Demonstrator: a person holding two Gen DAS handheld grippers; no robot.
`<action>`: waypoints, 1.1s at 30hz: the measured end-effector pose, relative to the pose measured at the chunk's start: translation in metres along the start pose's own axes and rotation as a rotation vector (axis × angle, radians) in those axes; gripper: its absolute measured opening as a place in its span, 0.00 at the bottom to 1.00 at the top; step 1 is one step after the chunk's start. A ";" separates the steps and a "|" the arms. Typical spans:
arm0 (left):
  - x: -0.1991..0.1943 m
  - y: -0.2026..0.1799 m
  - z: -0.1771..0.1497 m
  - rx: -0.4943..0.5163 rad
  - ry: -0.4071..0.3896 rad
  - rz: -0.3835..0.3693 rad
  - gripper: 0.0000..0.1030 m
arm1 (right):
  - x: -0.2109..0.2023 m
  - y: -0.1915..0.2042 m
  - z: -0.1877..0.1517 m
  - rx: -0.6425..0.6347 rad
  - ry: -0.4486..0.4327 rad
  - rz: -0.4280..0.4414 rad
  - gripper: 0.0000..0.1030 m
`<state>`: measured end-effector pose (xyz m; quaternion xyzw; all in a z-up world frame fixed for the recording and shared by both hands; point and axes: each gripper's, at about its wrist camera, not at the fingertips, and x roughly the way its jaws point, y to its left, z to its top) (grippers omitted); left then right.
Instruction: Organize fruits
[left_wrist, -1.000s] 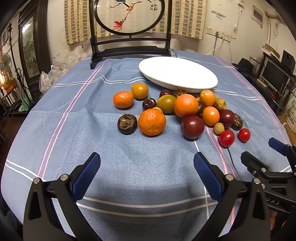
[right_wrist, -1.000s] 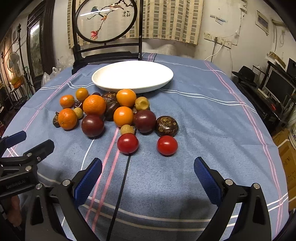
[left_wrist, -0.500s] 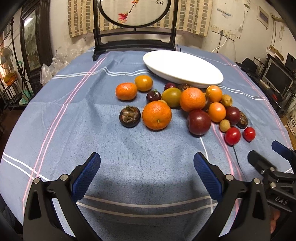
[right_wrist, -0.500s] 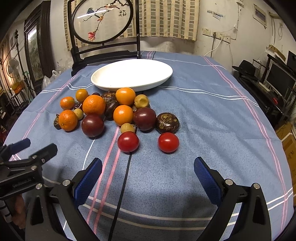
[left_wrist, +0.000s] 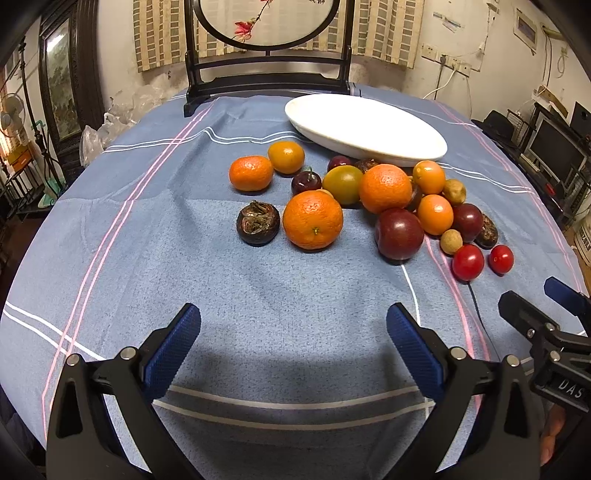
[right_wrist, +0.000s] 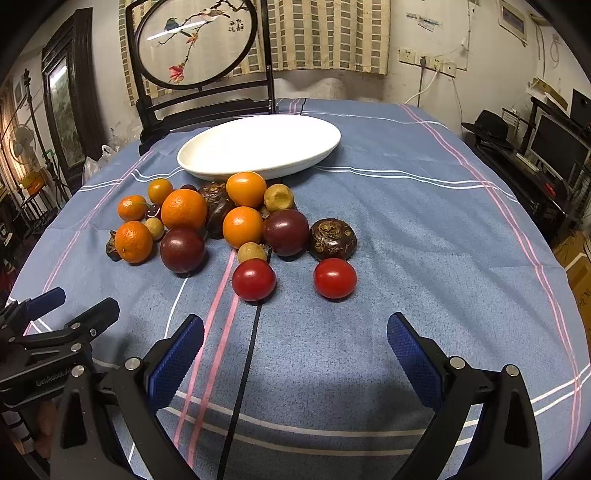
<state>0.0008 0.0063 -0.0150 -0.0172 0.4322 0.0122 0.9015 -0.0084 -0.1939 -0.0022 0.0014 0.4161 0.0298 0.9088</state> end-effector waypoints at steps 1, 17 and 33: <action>0.000 0.000 0.000 0.000 0.001 -0.001 0.96 | 0.000 0.000 0.000 0.002 0.003 0.003 0.97; 0.000 -0.001 -0.001 -0.001 0.004 0.000 0.96 | 0.001 0.001 -0.001 -0.004 0.009 0.001 0.97; 0.001 -0.002 -0.001 0.003 0.008 0.000 0.96 | 0.003 0.004 -0.002 -0.023 0.014 0.004 0.97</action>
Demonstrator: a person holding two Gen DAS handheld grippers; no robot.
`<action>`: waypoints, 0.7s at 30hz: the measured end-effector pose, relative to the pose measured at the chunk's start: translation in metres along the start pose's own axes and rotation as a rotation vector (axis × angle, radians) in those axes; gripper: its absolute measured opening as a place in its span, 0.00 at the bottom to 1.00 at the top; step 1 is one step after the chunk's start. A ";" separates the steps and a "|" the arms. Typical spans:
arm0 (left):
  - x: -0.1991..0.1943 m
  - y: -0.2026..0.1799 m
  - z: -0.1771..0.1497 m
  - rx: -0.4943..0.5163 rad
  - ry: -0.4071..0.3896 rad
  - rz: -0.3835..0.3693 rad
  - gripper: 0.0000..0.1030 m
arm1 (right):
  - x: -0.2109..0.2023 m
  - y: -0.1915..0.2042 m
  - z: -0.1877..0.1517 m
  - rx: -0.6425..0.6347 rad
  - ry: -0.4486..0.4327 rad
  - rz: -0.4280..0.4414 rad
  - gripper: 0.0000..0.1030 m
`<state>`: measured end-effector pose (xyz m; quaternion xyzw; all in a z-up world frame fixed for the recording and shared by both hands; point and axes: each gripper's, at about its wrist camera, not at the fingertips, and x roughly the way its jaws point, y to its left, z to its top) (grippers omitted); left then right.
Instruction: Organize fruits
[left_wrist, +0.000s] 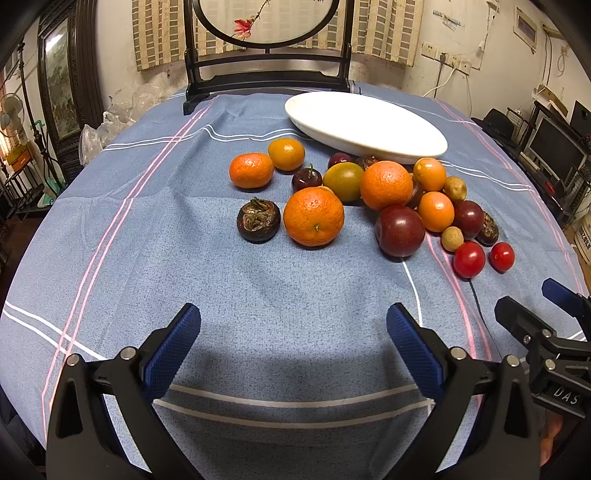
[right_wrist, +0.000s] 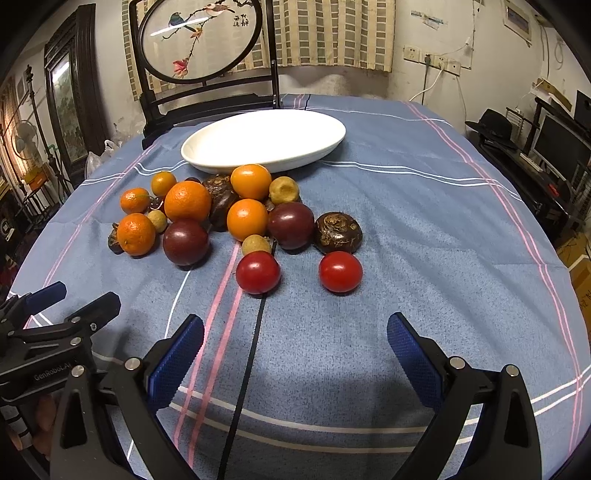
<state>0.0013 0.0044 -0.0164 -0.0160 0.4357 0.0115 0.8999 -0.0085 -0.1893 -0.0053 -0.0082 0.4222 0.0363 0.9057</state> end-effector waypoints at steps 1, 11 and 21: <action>0.001 0.000 0.000 0.002 0.003 -0.001 0.96 | 0.001 0.000 0.000 -0.002 0.002 0.003 0.97; 0.023 0.010 0.008 0.055 0.086 -0.052 0.95 | 0.006 0.002 -0.002 -0.044 0.045 0.131 0.97; 0.051 -0.005 0.046 0.134 0.171 -0.088 0.57 | 0.008 -0.008 0.003 -0.058 0.058 0.183 0.97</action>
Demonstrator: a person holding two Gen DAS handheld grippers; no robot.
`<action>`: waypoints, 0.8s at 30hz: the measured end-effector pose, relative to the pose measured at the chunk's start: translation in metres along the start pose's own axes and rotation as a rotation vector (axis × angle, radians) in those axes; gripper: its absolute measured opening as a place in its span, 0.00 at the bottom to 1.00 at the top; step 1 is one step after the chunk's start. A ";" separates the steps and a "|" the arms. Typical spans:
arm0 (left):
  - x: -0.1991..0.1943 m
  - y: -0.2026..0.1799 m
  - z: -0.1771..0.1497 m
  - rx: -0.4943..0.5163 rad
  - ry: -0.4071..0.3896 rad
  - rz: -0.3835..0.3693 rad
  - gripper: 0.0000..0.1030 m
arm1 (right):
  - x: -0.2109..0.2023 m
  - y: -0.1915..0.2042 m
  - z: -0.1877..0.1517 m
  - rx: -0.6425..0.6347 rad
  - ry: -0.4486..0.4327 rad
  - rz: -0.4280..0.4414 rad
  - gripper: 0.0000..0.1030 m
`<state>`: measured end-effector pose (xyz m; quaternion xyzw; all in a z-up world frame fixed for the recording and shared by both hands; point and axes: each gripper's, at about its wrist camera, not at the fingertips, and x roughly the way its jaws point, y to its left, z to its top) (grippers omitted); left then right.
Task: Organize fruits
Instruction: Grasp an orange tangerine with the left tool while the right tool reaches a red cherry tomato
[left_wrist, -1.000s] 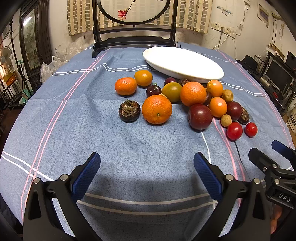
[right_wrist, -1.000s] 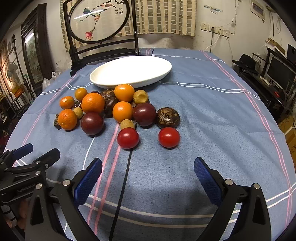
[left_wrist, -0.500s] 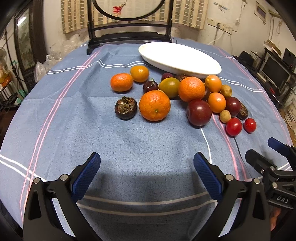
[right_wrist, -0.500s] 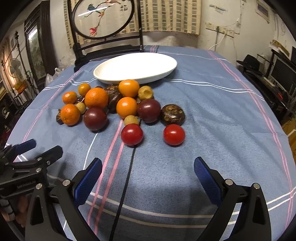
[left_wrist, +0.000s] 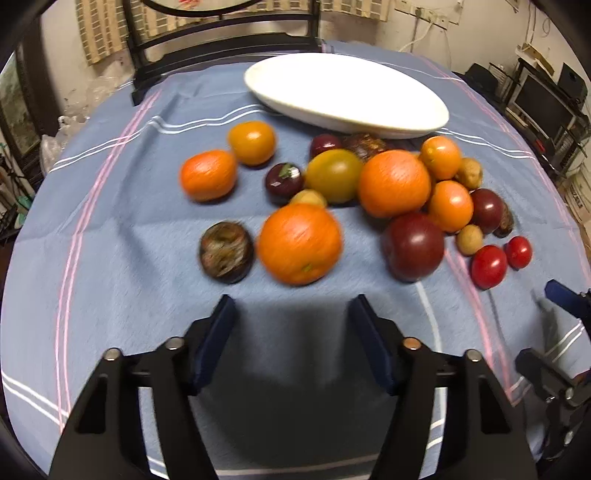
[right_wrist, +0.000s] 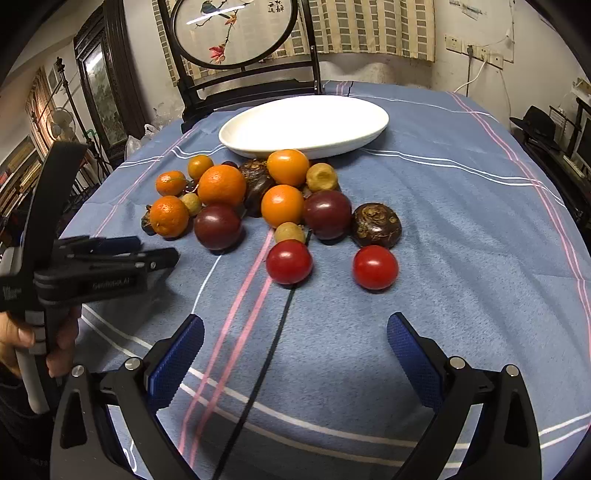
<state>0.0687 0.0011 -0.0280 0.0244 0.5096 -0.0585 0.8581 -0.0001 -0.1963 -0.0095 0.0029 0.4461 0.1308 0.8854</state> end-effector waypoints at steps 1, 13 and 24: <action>0.001 -0.003 0.002 0.004 0.008 -0.015 0.51 | 0.001 -0.002 0.001 0.005 0.003 -0.001 0.97; 0.012 0.000 0.024 -0.049 0.013 -0.037 0.36 | 0.004 0.000 0.001 -0.004 0.021 0.026 0.97; 0.022 -0.004 0.034 -0.003 -0.079 0.014 0.38 | 0.003 0.003 0.003 -0.014 0.040 0.008 0.97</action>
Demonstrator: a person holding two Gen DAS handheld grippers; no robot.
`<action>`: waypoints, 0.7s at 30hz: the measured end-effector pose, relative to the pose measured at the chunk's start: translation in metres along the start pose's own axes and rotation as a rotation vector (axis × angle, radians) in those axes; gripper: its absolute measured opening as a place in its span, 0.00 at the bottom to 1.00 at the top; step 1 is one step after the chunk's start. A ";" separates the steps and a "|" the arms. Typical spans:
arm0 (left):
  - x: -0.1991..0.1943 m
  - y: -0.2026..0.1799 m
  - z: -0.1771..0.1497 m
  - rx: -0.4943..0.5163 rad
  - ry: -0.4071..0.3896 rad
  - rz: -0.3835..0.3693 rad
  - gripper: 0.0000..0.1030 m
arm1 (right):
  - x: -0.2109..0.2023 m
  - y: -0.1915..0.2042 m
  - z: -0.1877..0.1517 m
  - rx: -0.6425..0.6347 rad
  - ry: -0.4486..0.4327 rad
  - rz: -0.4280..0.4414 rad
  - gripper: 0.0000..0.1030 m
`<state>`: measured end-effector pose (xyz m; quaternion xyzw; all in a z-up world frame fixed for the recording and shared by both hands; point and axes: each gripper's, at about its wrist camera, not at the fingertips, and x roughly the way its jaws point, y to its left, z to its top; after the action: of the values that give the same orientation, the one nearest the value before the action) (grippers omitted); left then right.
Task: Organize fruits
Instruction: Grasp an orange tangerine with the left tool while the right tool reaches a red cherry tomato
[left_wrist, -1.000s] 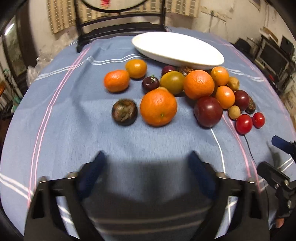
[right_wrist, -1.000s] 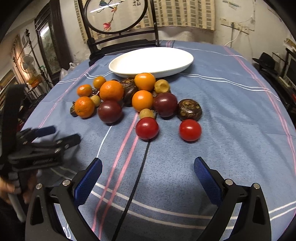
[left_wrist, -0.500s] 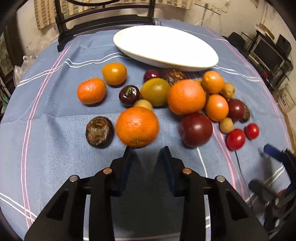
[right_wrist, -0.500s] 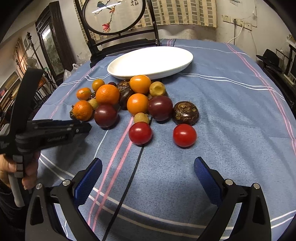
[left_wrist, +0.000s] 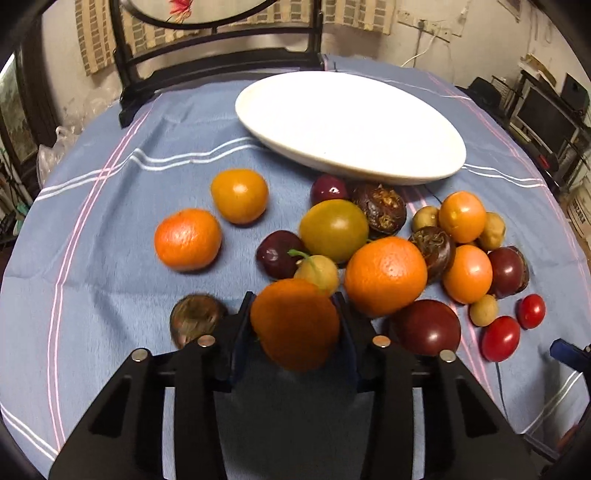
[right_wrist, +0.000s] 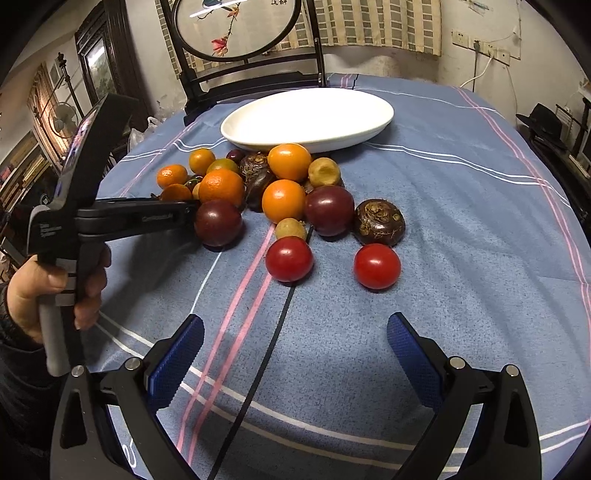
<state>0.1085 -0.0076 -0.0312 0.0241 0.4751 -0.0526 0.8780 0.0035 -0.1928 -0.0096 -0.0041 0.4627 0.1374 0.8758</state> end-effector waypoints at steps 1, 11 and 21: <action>0.000 0.001 0.000 0.002 -0.003 -0.001 0.37 | 0.001 -0.001 0.000 0.003 0.002 0.001 0.97; -0.027 0.010 -0.024 -0.030 -0.020 -0.102 0.36 | 0.021 0.007 0.015 0.002 0.080 0.092 0.73; -0.035 0.011 -0.039 -0.002 -0.022 -0.126 0.36 | 0.042 0.007 0.037 -0.031 0.083 0.004 0.60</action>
<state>0.0581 0.0092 -0.0239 -0.0074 0.4660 -0.1077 0.8782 0.0544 -0.1709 -0.0216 -0.0225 0.4965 0.1462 0.8554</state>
